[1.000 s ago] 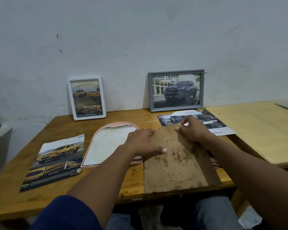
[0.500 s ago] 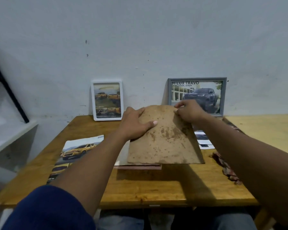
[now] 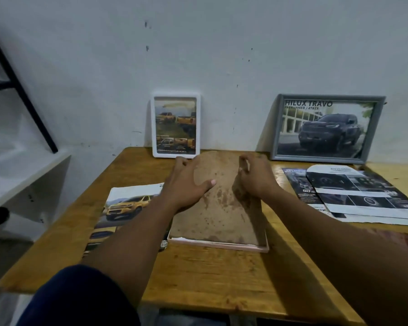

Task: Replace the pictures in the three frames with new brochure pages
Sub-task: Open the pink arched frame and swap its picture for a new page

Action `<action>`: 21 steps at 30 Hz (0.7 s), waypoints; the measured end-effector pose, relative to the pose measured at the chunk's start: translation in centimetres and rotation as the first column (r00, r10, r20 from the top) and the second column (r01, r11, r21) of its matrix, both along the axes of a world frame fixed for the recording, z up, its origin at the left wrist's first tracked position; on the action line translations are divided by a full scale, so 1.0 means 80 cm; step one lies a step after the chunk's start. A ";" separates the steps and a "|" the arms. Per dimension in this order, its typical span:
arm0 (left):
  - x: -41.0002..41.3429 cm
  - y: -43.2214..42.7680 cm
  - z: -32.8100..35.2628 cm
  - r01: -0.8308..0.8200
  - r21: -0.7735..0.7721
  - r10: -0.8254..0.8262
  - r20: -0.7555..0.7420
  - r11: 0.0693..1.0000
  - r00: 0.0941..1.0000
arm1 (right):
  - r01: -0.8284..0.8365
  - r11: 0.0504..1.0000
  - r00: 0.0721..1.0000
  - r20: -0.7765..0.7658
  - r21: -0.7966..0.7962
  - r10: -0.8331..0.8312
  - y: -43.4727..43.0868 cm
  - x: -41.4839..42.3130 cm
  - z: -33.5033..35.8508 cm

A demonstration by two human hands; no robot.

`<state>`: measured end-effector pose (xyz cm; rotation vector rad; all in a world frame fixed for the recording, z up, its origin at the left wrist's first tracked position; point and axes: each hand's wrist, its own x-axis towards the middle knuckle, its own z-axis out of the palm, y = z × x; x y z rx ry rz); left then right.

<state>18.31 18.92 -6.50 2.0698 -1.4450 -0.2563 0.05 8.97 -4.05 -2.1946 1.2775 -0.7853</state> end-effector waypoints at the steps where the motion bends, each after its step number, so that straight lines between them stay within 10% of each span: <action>1: -0.001 0.001 -0.006 0.004 0.007 -0.004 0.000 1.000 1.000 | -0.007 1.000 1.000 -0.013 0.008 0.007 0.001 -0.002 -0.006; 21: -0.018 0.016 -0.040 0.009 0.152 -0.023 0.097 0.988 0.995 | -0.081 0.977 0.953 -0.304 -0.196 0.018 0.021 -0.022 -0.061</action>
